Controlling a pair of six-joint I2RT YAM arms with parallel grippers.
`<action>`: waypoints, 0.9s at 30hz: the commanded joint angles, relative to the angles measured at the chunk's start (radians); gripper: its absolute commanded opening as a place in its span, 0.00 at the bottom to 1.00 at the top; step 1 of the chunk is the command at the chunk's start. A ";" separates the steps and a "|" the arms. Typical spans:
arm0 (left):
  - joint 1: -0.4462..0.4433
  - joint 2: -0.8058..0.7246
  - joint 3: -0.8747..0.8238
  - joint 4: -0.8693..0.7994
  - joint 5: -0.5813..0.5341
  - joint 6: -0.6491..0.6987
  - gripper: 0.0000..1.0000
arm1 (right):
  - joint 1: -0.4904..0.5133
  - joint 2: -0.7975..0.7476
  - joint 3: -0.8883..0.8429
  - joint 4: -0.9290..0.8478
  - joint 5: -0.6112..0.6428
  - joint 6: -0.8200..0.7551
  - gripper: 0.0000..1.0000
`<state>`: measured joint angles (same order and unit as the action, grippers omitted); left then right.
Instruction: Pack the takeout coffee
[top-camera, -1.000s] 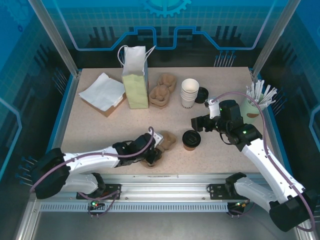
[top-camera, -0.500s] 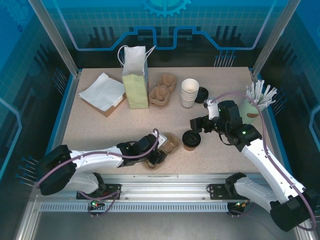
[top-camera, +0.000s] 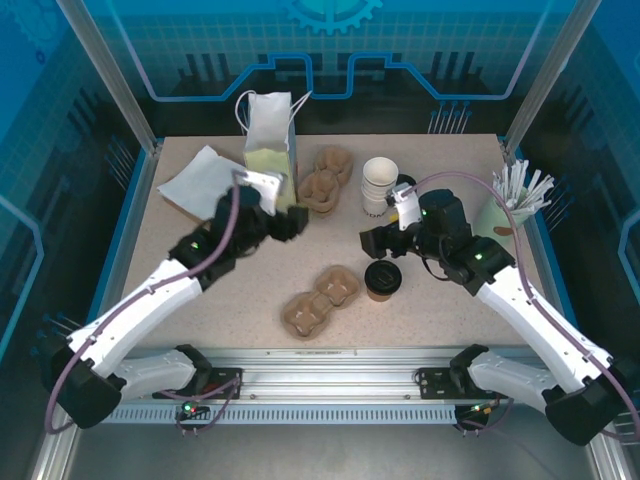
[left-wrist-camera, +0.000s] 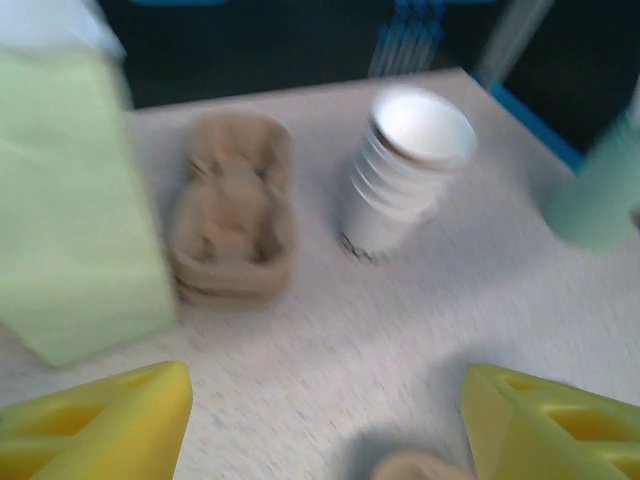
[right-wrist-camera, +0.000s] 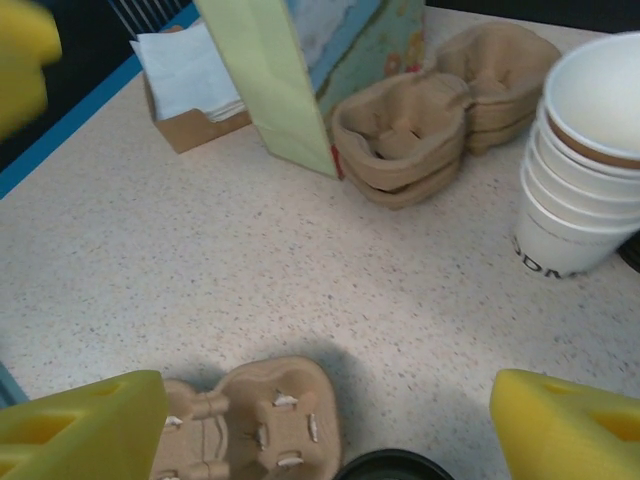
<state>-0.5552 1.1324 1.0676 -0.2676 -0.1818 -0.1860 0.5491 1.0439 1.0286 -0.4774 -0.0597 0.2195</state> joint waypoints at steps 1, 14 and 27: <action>0.123 0.031 0.113 -0.116 0.011 -0.027 0.73 | 0.042 0.040 0.043 0.033 -0.004 -0.006 0.86; 0.405 0.407 0.509 -0.212 0.115 -0.011 0.71 | 0.070 0.102 0.046 0.057 -0.012 -0.009 0.86; 0.442 0.712 0.806 -0.320 0.154 0.077 0.49 | 0.072 0.102 0.012 0.060 -0.001 0.005 0.86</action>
<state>-0.1242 1.8122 1.8053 -0.5312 -0.0463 -0.1490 0.6025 1.1454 1.0504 -0.4332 -0.0597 0.2195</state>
